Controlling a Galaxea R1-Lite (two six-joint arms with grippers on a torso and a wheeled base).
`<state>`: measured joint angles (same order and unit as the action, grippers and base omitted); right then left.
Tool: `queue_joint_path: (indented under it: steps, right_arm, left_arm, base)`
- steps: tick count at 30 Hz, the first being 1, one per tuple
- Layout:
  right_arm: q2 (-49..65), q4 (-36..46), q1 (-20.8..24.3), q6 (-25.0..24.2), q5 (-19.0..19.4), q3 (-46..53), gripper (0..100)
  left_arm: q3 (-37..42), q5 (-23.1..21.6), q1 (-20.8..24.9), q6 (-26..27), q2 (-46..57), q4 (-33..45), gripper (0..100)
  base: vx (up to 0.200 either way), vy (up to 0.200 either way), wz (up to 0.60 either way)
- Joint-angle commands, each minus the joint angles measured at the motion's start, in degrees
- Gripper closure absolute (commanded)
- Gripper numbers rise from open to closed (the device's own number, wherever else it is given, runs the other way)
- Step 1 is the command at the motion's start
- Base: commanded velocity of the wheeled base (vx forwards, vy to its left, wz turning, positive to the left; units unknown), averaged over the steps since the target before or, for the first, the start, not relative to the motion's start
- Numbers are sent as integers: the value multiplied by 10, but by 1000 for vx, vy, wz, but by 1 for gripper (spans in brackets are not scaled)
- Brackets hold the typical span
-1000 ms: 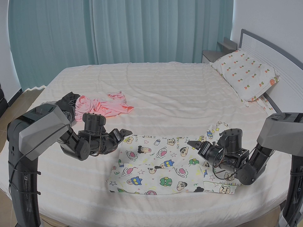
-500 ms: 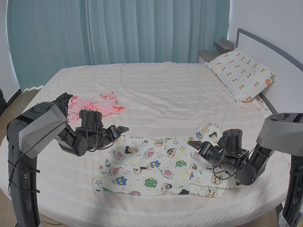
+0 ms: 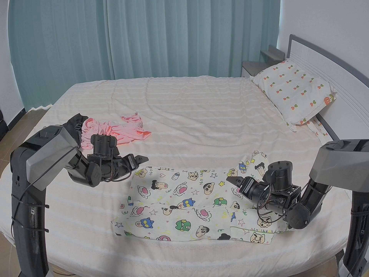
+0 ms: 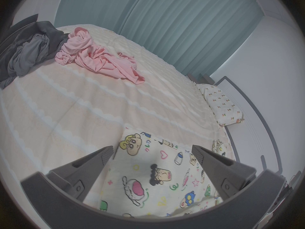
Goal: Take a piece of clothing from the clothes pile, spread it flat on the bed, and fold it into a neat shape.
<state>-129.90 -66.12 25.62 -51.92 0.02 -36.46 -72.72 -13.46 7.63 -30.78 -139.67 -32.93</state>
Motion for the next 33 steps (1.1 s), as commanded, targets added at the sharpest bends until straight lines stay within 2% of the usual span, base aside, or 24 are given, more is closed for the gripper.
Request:
queue_joint_path:
  steps: [1,19,33]
  right_arm:
    - [-7,0,2,1,-2,2,0]
    - [-12,1,0,8,-11,-4,0]
    - [-11,1,-3,9,-11,-6,0]
  left_arm:
    - [-34,0,-5,5,-46,0,0]
    - [-123,-1,-3,5,-129,5,0]
    - [-191,2,29,3,-167,23,0]
  base:
    - [0,0,0]
    - [0,0,0]
    - [0,0,0]
